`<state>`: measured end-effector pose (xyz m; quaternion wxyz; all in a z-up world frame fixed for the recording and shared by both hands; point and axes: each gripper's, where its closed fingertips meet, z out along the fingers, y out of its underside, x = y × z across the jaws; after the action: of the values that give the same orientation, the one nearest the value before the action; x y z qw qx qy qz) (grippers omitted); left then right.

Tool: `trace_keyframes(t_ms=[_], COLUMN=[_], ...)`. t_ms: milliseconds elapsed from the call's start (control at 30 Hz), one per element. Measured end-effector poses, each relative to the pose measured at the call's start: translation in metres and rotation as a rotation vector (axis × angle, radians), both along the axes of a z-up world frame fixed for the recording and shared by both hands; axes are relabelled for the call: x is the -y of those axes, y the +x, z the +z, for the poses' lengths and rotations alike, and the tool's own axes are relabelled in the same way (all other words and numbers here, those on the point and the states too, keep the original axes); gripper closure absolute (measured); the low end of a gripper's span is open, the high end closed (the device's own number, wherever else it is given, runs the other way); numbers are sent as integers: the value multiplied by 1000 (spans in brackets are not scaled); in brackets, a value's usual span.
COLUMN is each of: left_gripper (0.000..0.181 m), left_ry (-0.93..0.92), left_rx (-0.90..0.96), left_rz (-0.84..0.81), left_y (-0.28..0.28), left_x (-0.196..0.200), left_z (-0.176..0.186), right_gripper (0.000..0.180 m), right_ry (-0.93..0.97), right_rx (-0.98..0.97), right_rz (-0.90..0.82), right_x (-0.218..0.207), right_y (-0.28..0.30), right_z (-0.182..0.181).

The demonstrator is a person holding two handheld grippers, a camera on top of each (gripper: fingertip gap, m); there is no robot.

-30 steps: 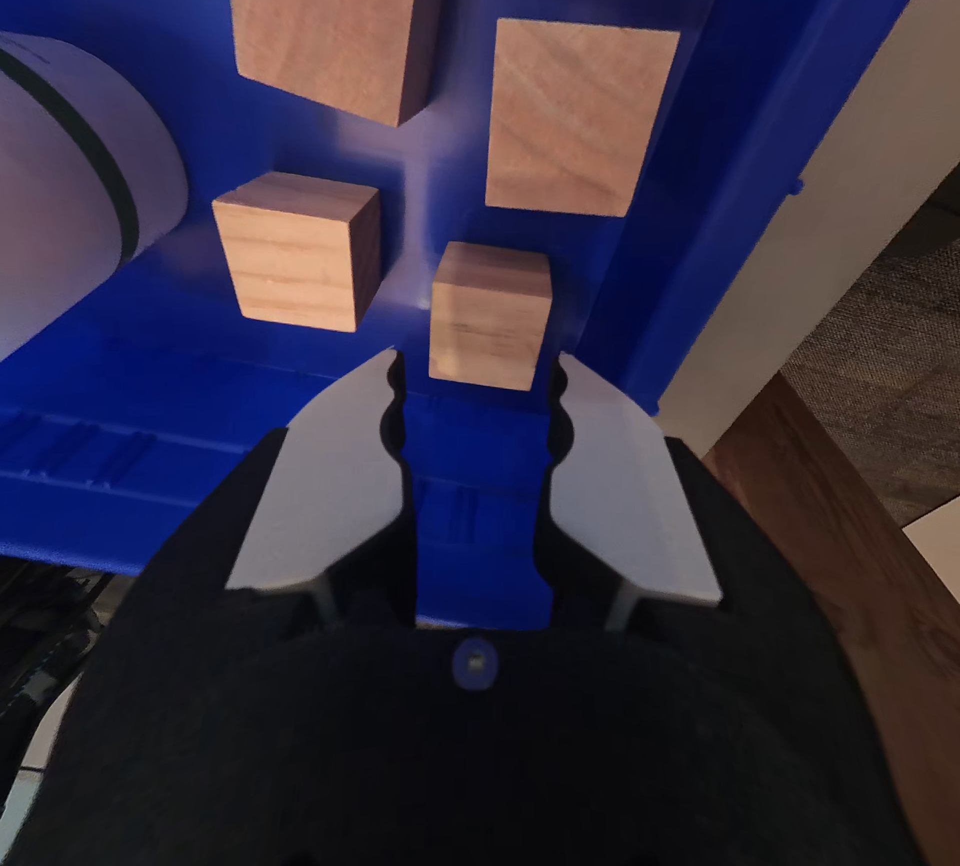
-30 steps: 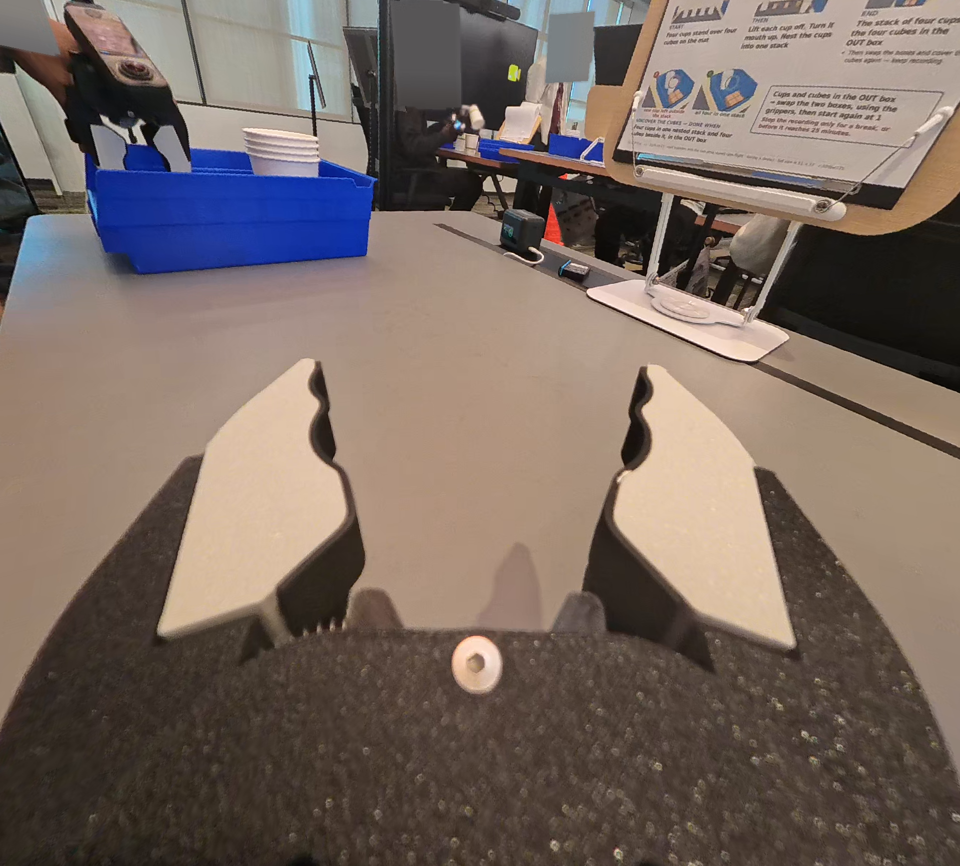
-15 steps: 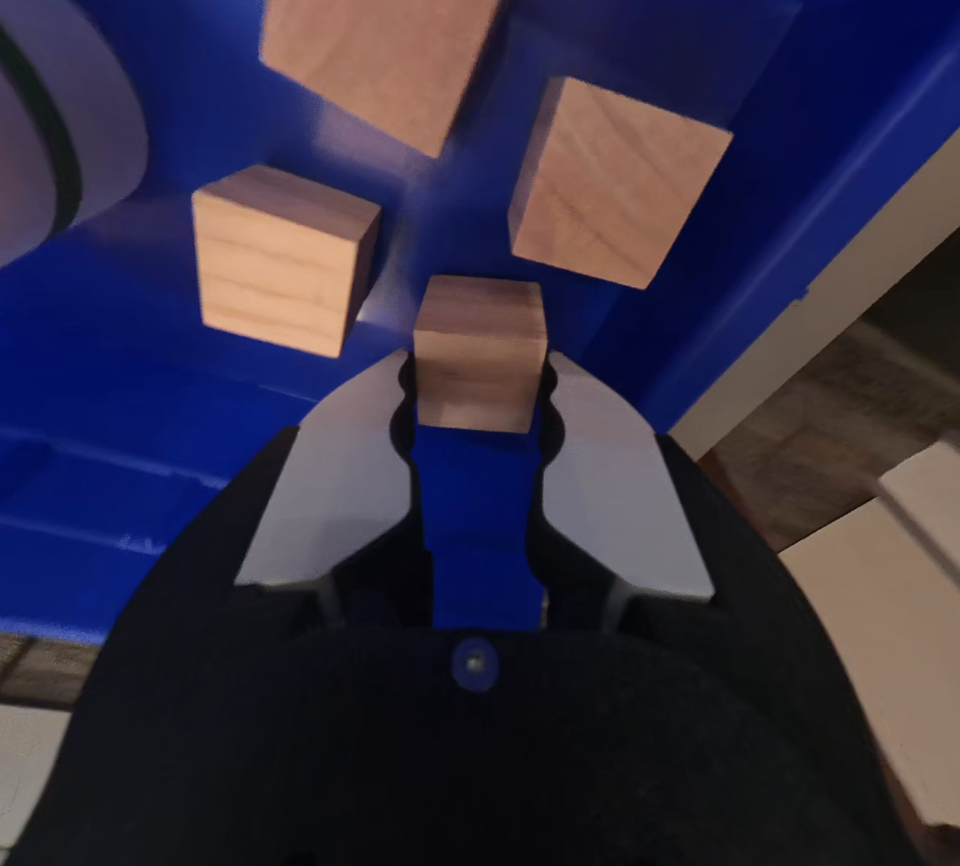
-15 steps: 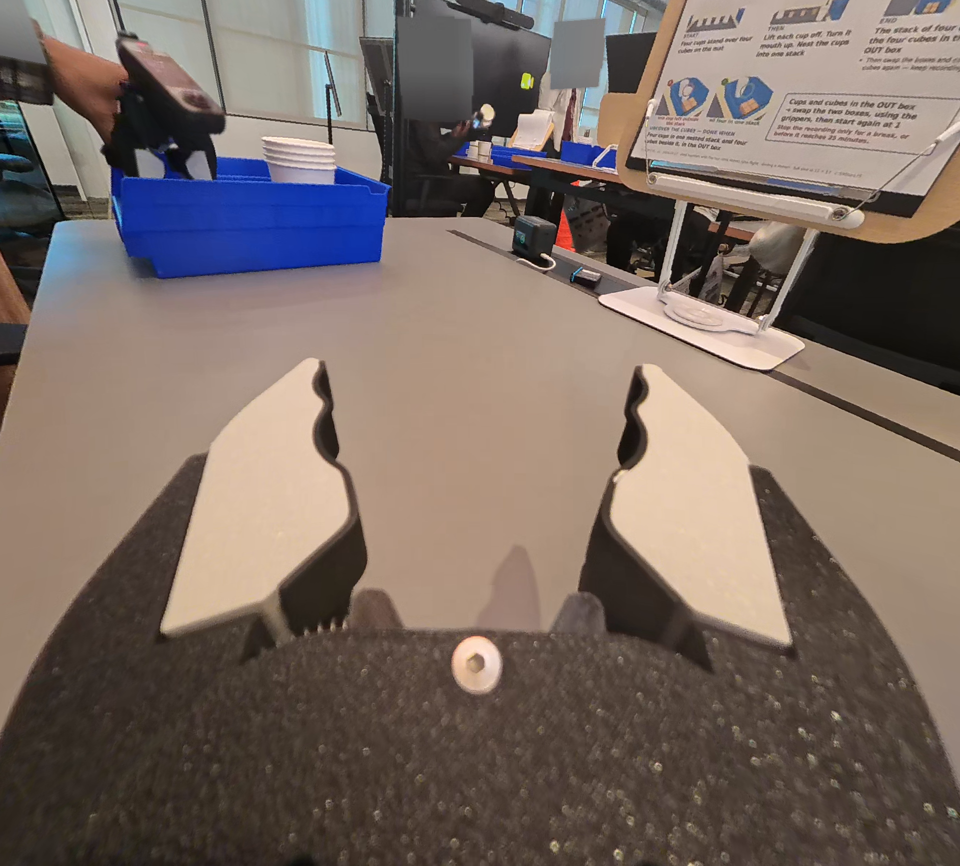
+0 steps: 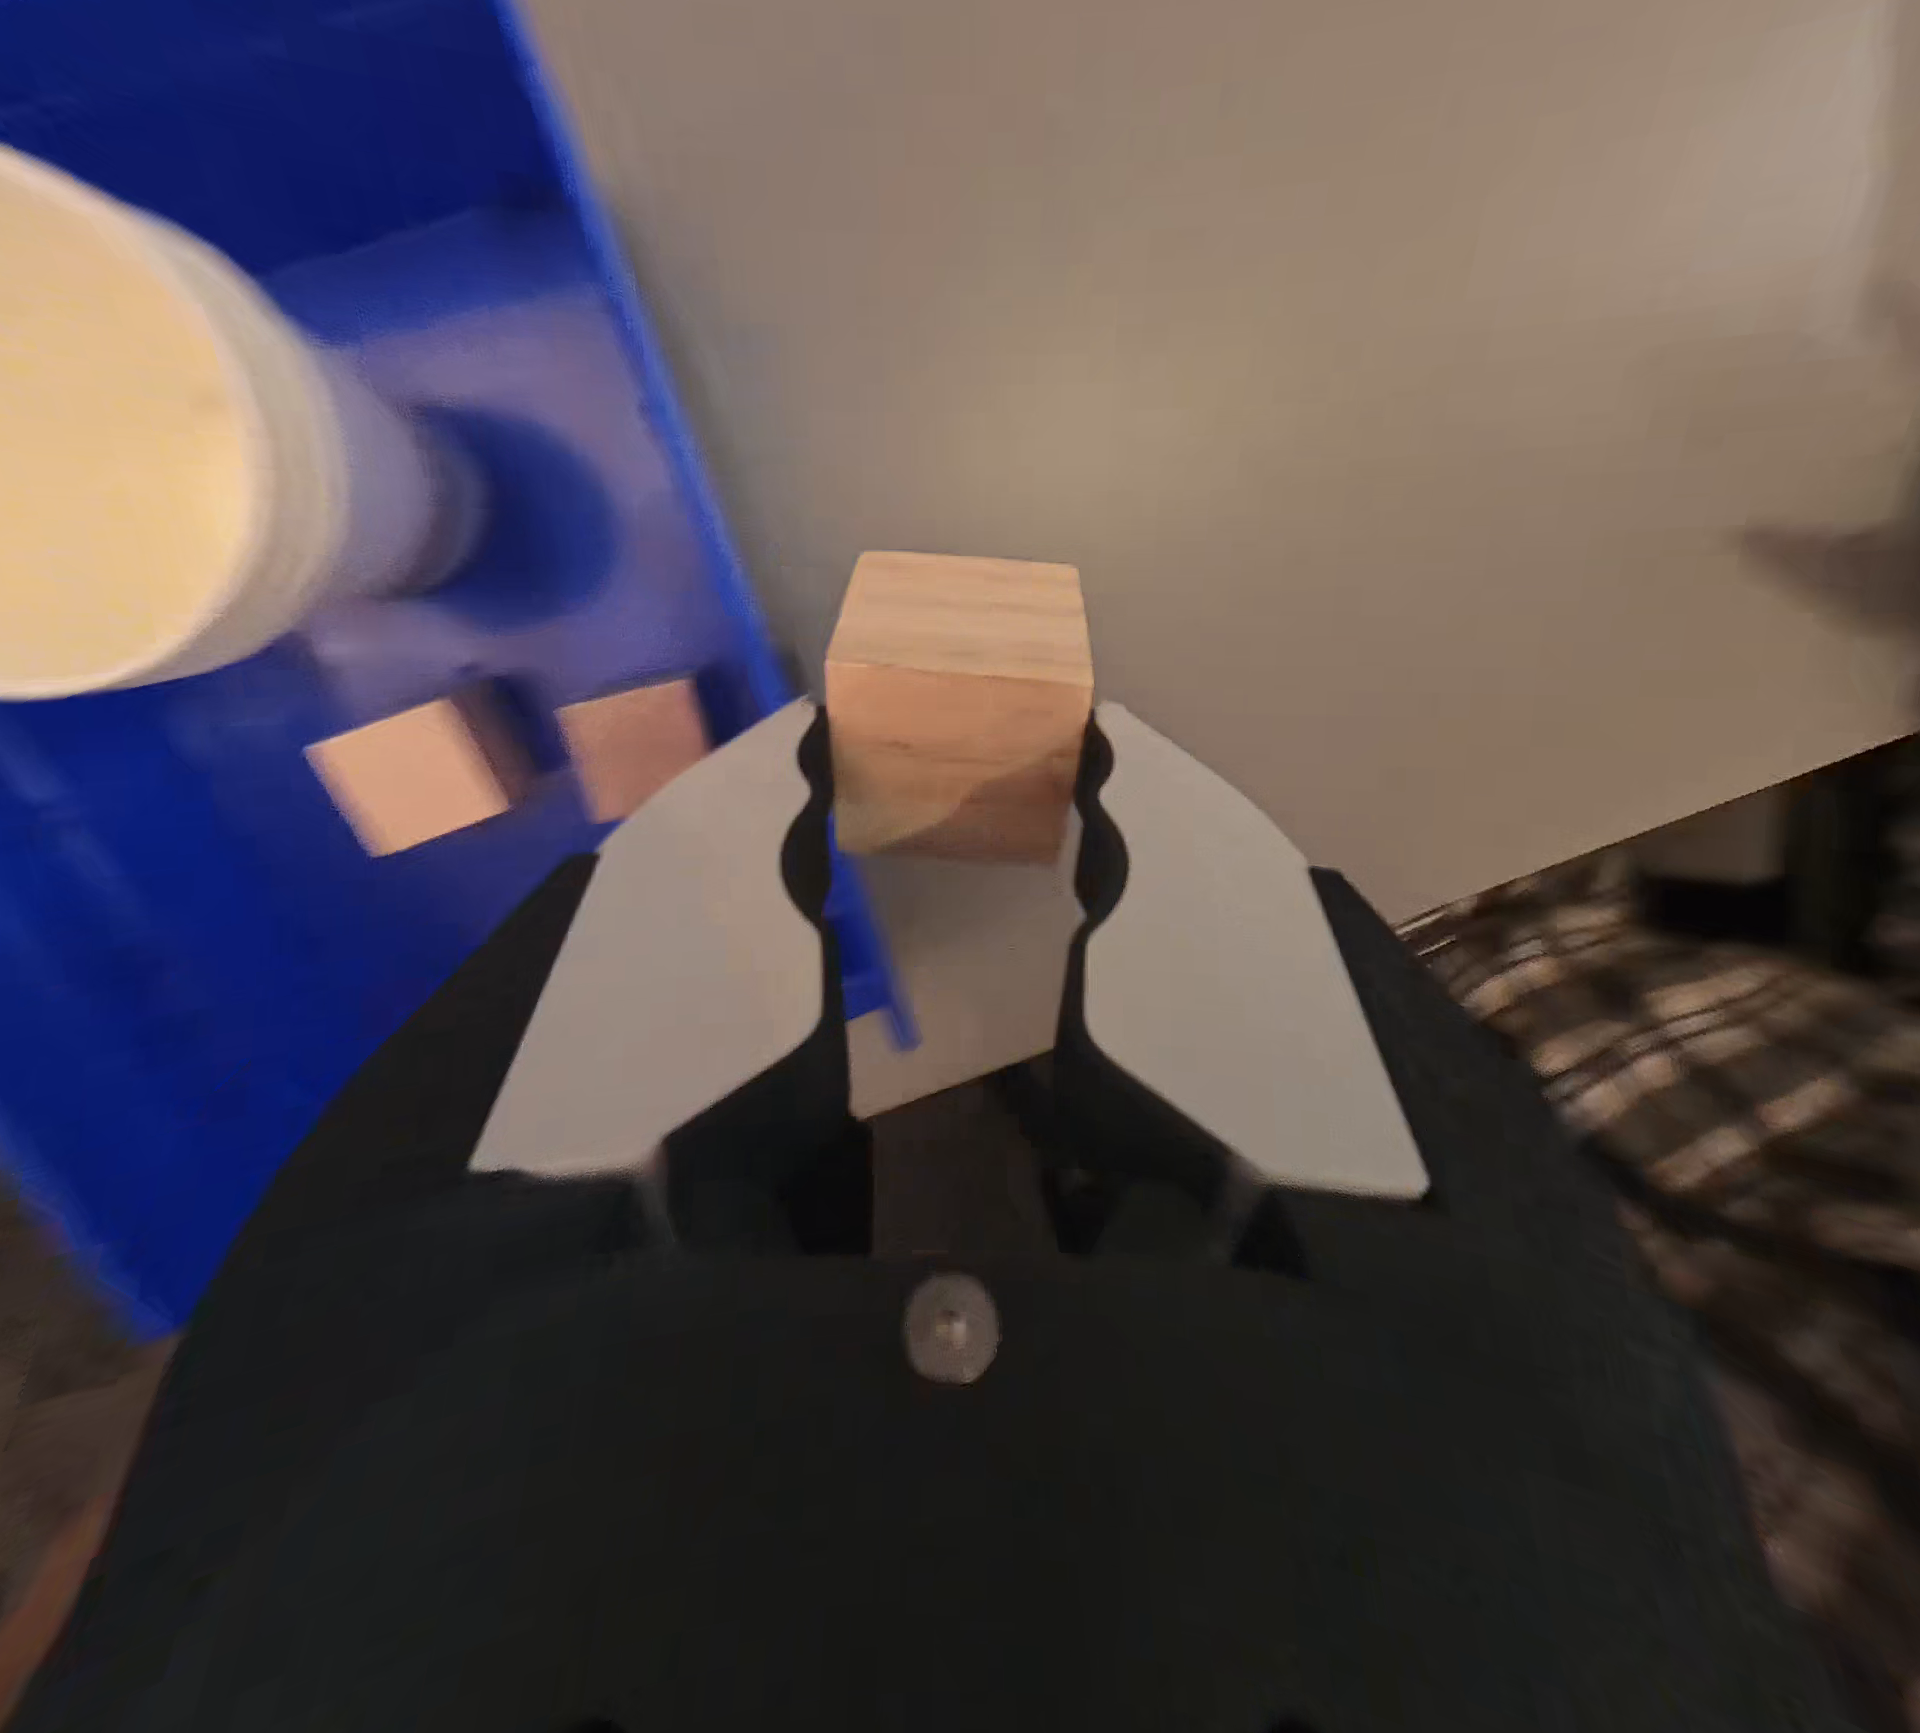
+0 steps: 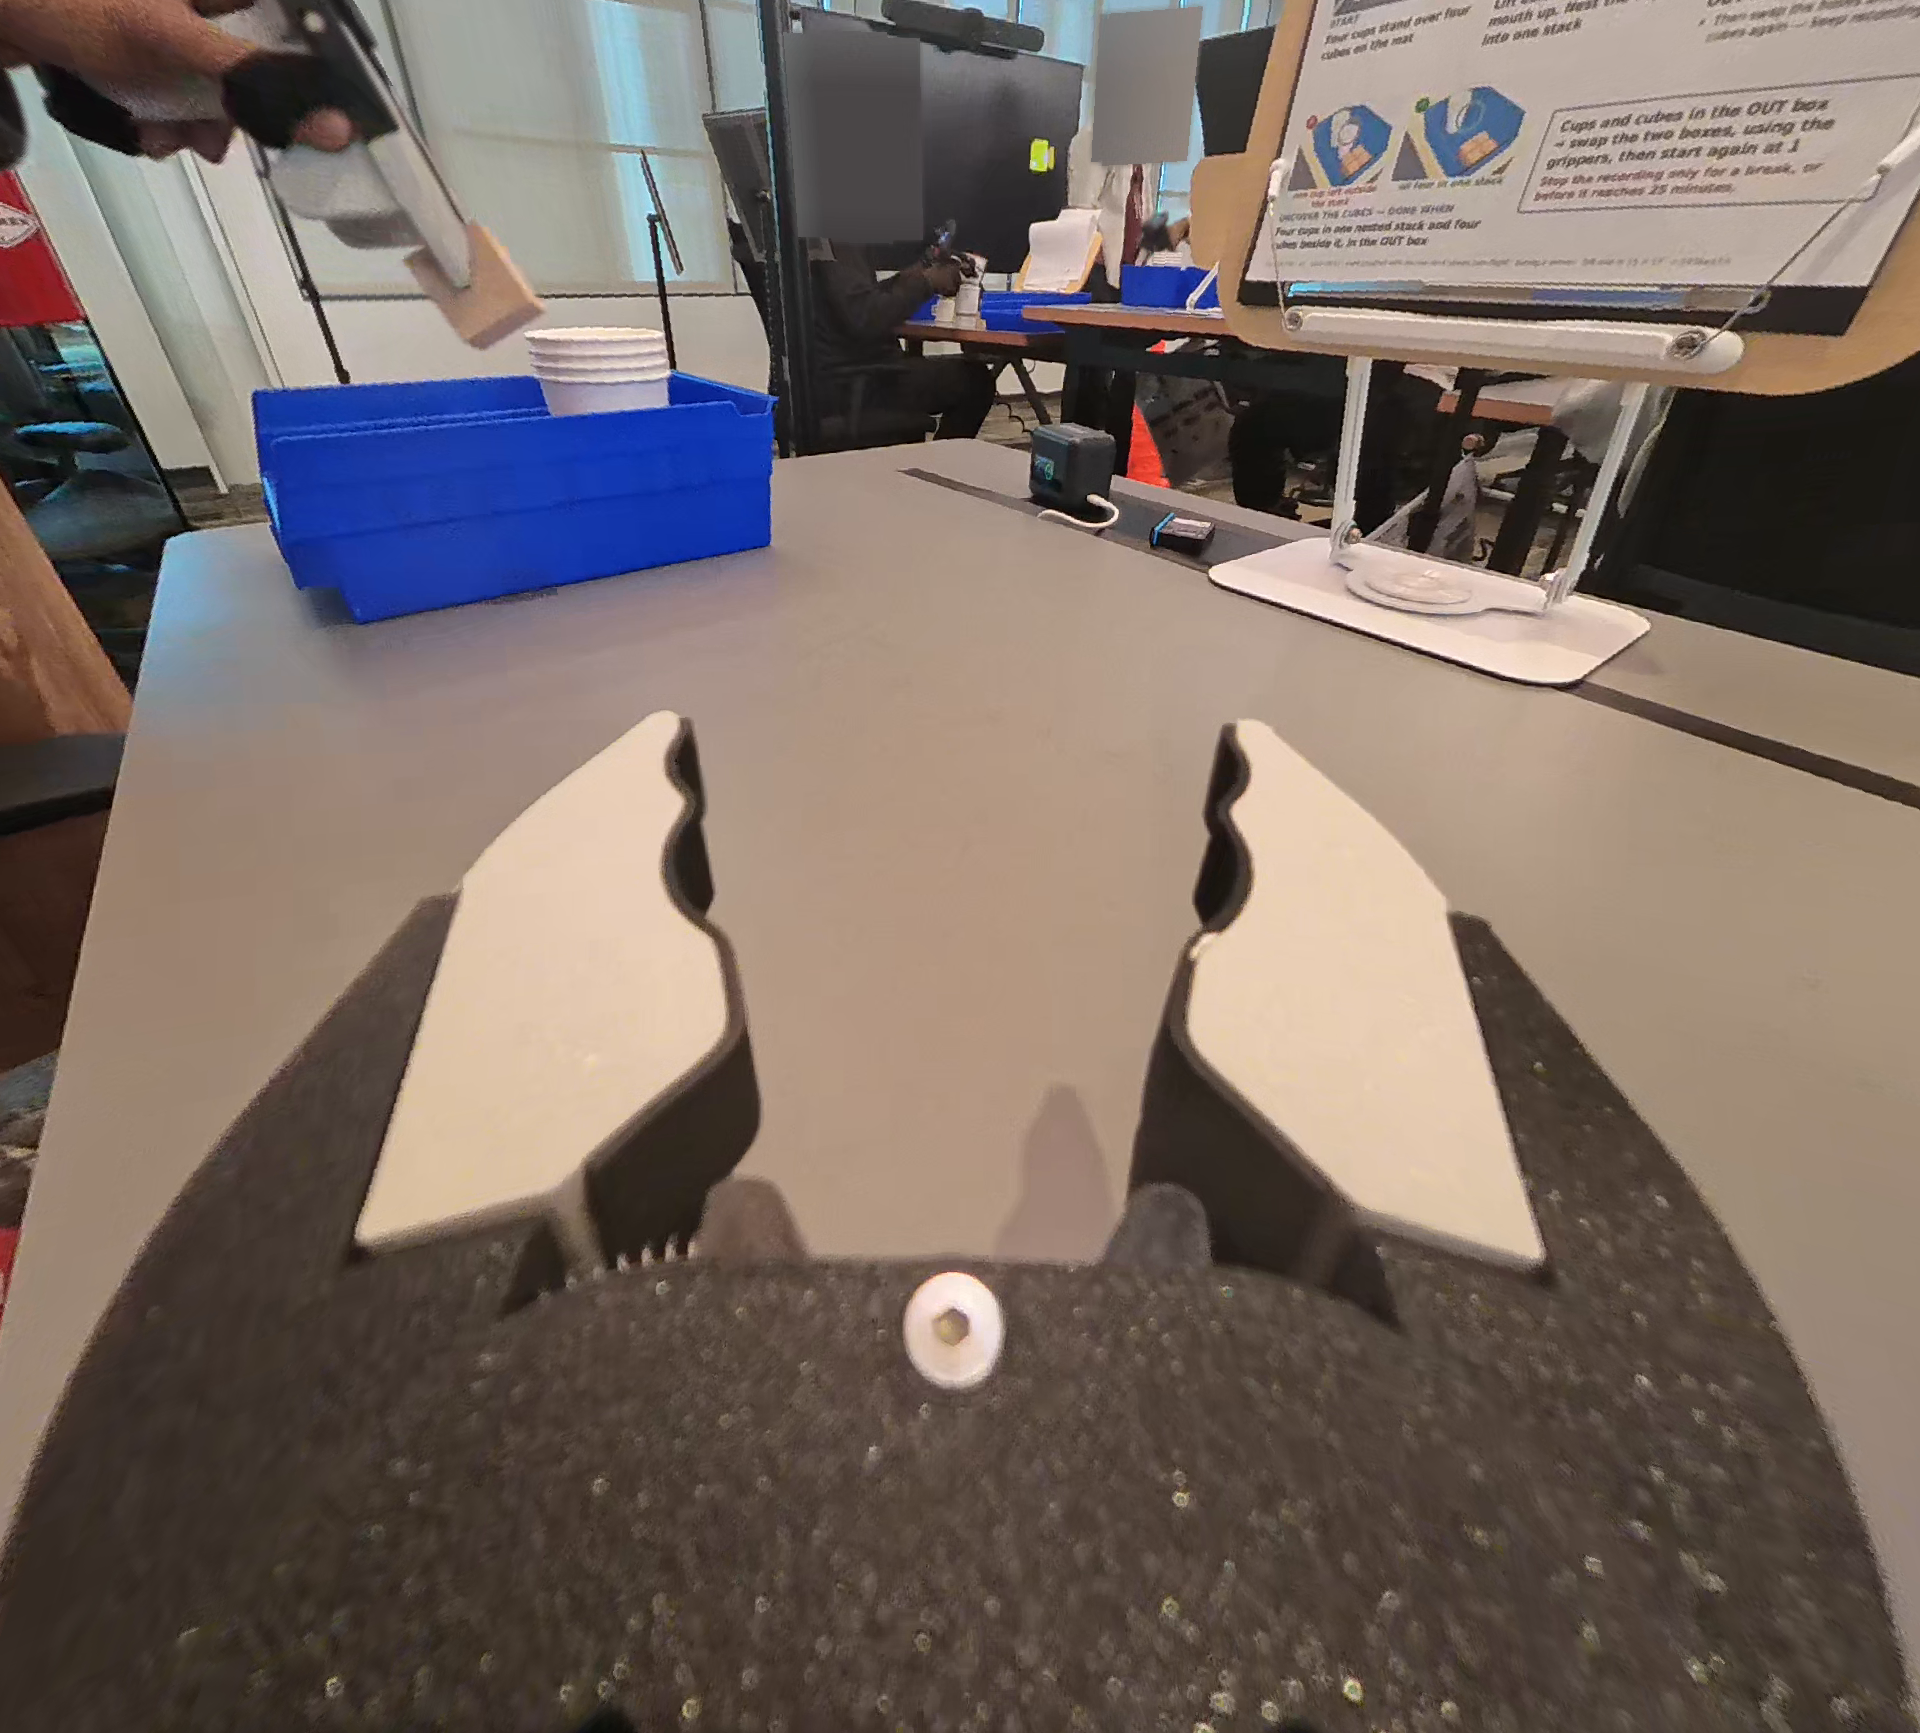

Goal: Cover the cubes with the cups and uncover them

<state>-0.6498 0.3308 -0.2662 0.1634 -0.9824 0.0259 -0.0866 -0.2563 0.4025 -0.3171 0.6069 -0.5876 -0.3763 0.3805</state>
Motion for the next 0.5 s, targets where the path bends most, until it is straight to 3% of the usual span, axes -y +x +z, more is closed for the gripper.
trace_keyframes(t_ms=[200,333,500], left_gripper=[137,137,137], left_ry=[-79,-156,-278], left_rx=[96,68,-5], left_rz=[153,297,351], left_y=[57,54,58], left_x=[-29,-41,-44], left_z=[-28,-63,-92], right_gripper=[90,91,93], right_ry=[-41,-48,-63], right_rx=[-4,0,-4], right_rz=[-4,-6,-1], right_x=[-2,-3,-3], right_y=[2,2,2], right_z=[-3,-4,-4])
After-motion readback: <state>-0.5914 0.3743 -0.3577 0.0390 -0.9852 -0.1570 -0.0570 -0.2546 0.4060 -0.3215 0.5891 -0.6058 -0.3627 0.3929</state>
